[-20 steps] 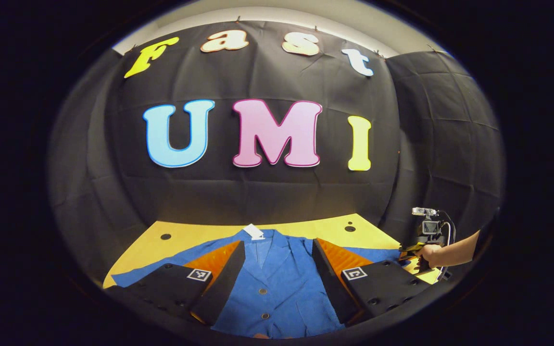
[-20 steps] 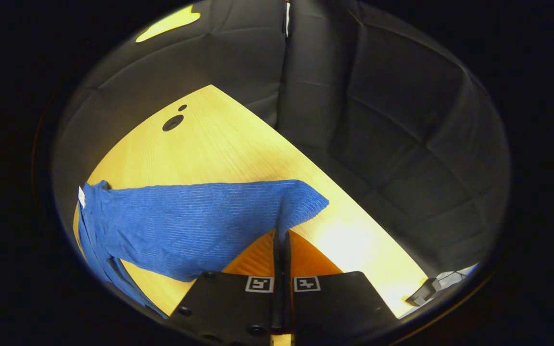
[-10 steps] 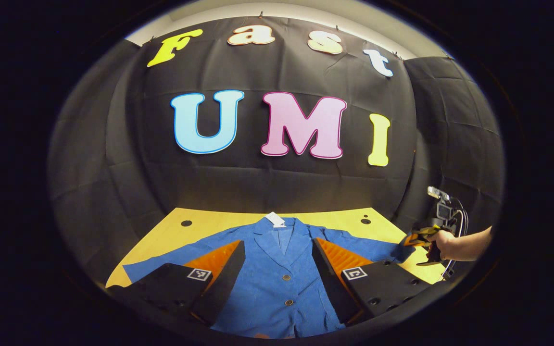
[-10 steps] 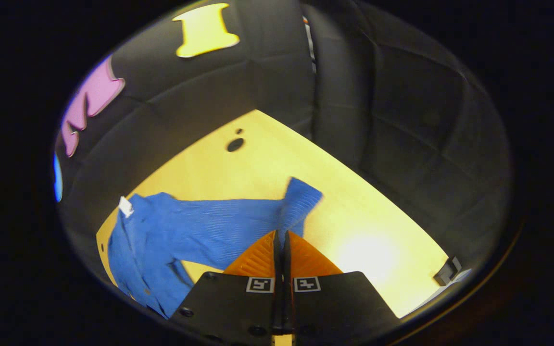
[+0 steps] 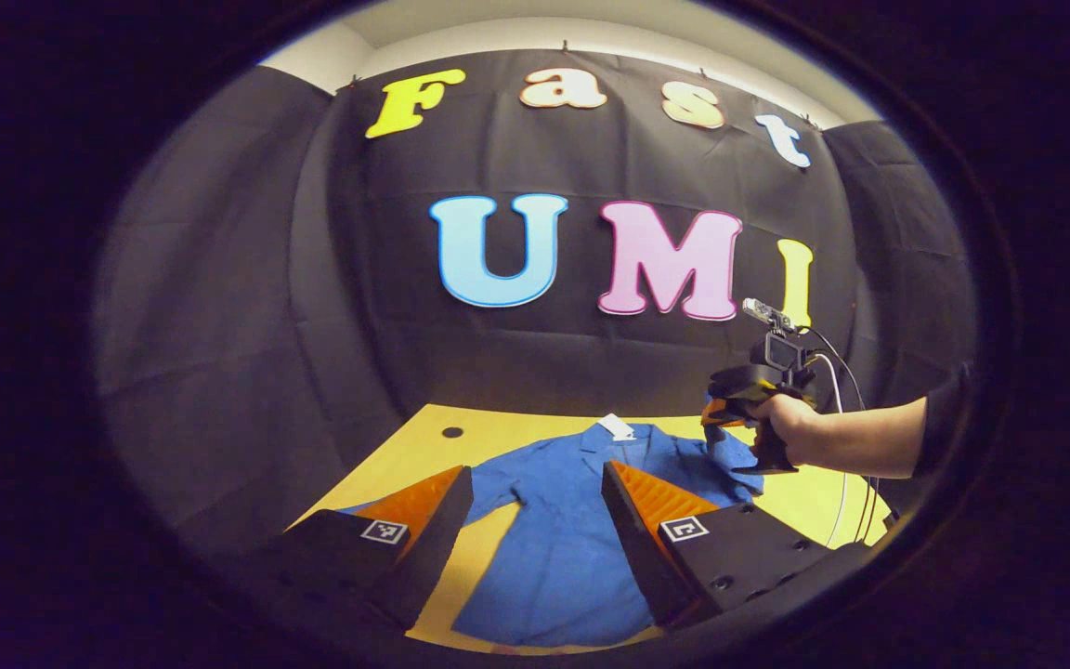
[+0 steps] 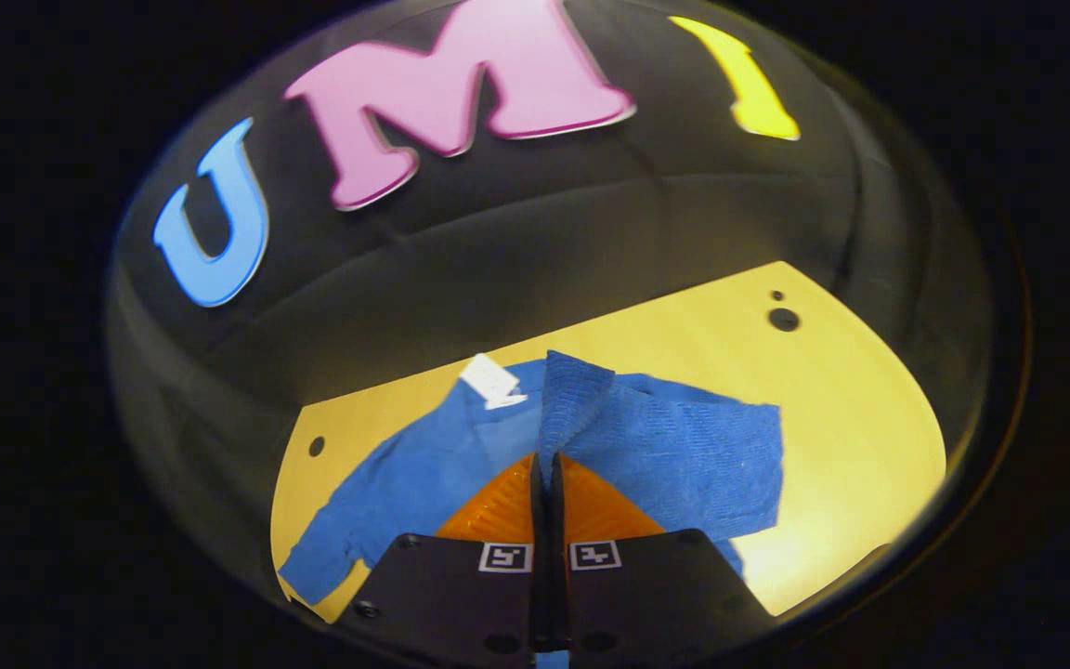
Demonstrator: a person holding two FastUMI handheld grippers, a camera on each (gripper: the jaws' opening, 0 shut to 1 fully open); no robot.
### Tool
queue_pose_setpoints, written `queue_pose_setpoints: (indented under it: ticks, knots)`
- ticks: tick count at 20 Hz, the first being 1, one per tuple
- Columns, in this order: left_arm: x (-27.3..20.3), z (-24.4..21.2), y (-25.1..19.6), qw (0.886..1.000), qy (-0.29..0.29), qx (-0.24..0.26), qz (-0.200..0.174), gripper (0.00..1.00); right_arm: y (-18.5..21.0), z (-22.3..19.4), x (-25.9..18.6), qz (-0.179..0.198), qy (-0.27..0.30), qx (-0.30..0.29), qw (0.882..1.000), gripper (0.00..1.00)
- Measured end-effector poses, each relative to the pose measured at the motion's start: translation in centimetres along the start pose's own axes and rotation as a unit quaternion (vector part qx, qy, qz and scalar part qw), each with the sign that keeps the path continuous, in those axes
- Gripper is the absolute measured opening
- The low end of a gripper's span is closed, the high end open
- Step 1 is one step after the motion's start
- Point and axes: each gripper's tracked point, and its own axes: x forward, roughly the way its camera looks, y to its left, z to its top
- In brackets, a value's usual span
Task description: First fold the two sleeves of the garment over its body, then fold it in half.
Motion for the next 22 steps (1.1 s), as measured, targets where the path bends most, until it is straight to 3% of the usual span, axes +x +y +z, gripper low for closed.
queue_pose_setpoints:
  ticks: [3, 6, 8, 10, 14, 18, 20, 22]
  knots:
    - [-2.2, -2.5, 6.9, 0.996, 0.024, -0.029, 0.075, 0.81, 8.6, -4.0, 3.2, 0.034, 0.030, -0.018, 0.999, 0.01]
    - [-5.1, -5.6, 13.8, 0.986, 0.056, -0.060, 0.143, 0.81, 15.4, -9.6, 6.3, 0.039, 0.077, -0.051, 0.995, 0.02]
    - [-5.5, -6.6, 15.9, 0.983, 0.062, -0.069, 0.161, 0.81, 16.9, -13.0, 6.8, 0.055, 0.110, -0.072, 0.990, 0.50]
    - [-4.1, -6.9, 17.7, 0.982, 0.055, -0.073, 0.166, 0.81, 16.3, -13.1, 6.6, 0.040, 0.078, -0.104, 0.991, 0.98]
    - [2.7, -8.5, 19.3, 0.987, 0.068, -0.074, 0.129, 0.81, 13.6, -10.2, 1.8, 0.048, -0.005, -0.121, 0.992, 0.97]
    - [10.7, -13.0, 22.3, 0.975, 0.180, -0.057, 0.116, 0.82, 8.8, -7.4, -3.7, 0.048, -0.086, -0.149, 0.984, 0.96]
    - [14.4, -16.4, 22.9, 0.963, 0.245, -0.054, 0.094, 0.83, 7.3, -9.6, -6.1, 0.062, -0.058, -0.137, 0.987, 0.96]
    - [17.4, -17.5, 23.8, 0.954, 0.273, -0.079, 0.099, 0.84, 5.8, -11.1, -8.6, 0.078, -0.041, -0.119, 0.989, 0.97]
